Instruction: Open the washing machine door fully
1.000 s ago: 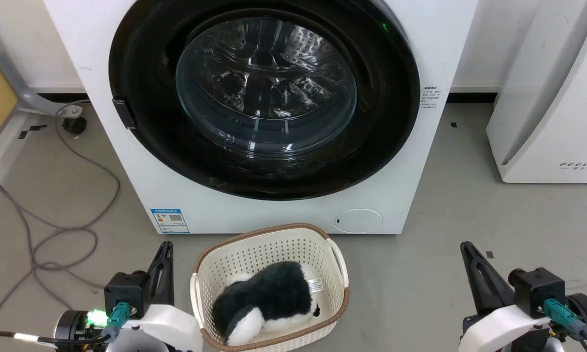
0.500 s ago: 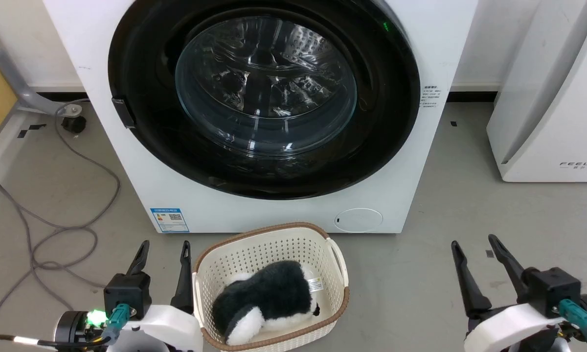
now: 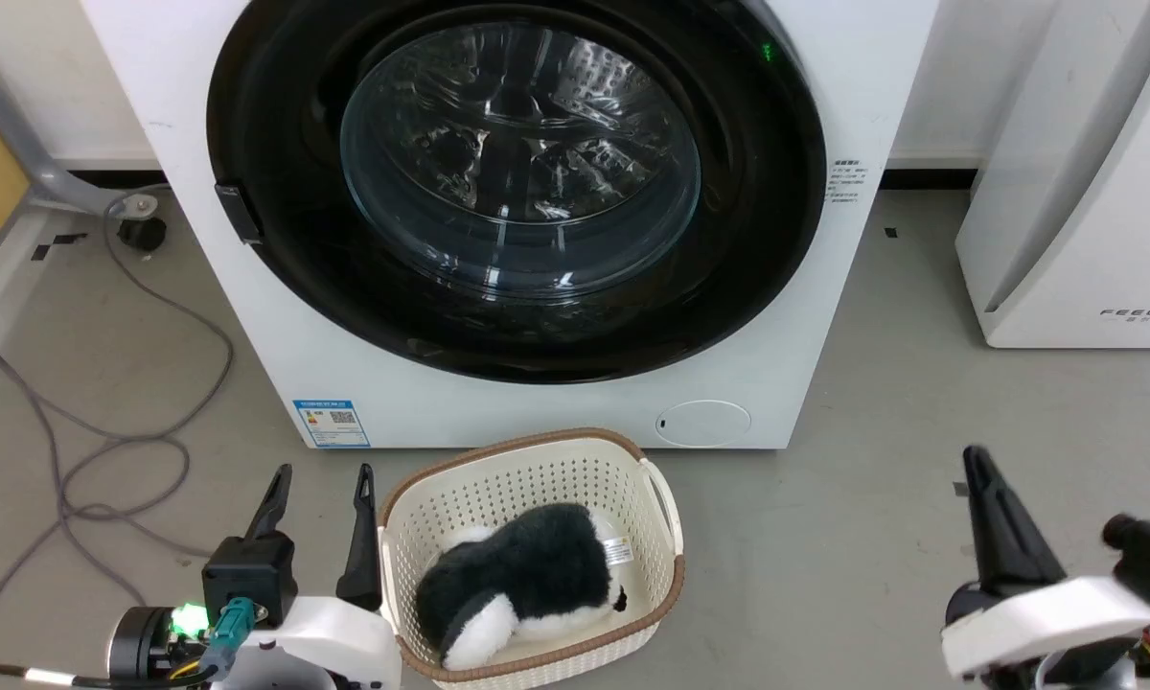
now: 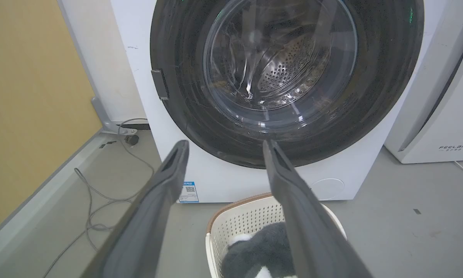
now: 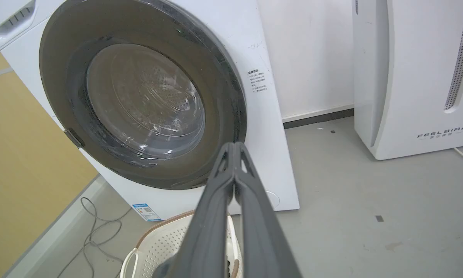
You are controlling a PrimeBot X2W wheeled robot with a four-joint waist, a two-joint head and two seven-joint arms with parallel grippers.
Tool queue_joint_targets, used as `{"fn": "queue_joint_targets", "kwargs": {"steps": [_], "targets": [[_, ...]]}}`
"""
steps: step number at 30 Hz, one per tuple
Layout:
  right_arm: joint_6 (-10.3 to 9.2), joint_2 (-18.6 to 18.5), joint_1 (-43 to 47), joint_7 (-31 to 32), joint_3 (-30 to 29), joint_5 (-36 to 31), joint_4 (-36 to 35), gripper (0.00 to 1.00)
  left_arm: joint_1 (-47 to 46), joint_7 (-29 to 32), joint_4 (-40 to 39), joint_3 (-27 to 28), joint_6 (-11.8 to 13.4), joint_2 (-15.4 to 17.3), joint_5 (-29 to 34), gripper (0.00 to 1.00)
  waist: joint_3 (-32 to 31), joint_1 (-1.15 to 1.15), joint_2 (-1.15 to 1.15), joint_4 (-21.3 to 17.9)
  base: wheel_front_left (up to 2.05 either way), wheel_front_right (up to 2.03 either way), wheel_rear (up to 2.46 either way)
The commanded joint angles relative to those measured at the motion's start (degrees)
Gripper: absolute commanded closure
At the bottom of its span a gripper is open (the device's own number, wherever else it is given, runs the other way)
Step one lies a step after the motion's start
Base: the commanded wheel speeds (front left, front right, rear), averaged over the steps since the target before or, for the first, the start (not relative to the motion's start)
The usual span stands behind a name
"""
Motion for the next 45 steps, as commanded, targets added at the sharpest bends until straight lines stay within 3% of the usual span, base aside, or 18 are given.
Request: {"fn": "queue_joint_targets", "kwargs": {"steps": [1, 11, 26, 45], "targets": [[0.01, 0.00, -1.87, -0.69, -0.56, 3.25, 0.53, 1.00, -0.88, -0.69, 0.06, 0.03, 0.38, 0.01, -0.54, 0.00, 0.25, 0.00, 0.00, 0.07, 0.00, 0.00, 0.00], [0.01, -0.38, -7.40, -1.19, -3.90, 14.92, 3.69, 1.00, -2.31, -1.89, -0.27, 0.01, 1.07, 0.02, -0.79, 0.00, 2.44, 0.00, 0.00, 0.59, 0.00, 0.00, 0.00], [0.02, -4.04, -20.52, -2.22, -9.05, 28.72, 12.90, 1.00, -5.74, -3.68, -1.29, 0.04, 1.94, 0.02, -0.86, 0.00, 7.30, 0.00, 0.00, 2.08, 0.00, 0.00, 0.00], [0.03, -10.07, -41.86, -4.97, -6.83, 37.03, 25.97, 1.00, -10.13, -5.96, -2.52, -0.73, 3.69, 0.02, -2.16, 0.00, 15.17, 0.00, 0.00, 5.40, 0.00, 0.00, 0.00]]}}
